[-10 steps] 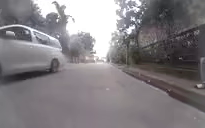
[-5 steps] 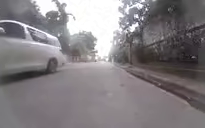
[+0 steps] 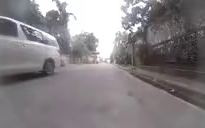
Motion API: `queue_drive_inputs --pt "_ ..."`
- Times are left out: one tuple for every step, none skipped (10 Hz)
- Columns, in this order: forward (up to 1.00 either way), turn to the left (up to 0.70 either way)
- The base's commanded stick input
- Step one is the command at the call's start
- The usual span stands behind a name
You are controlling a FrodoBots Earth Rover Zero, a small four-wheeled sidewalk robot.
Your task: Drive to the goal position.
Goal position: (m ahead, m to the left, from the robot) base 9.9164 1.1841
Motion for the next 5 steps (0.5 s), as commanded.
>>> queue_drive_inputs --pt "1.0 -0.4" --pt "1.0 -0.4" --pt "1.0 -0.34" --pt "1.0 0.0" --pt "1.0 0.0"
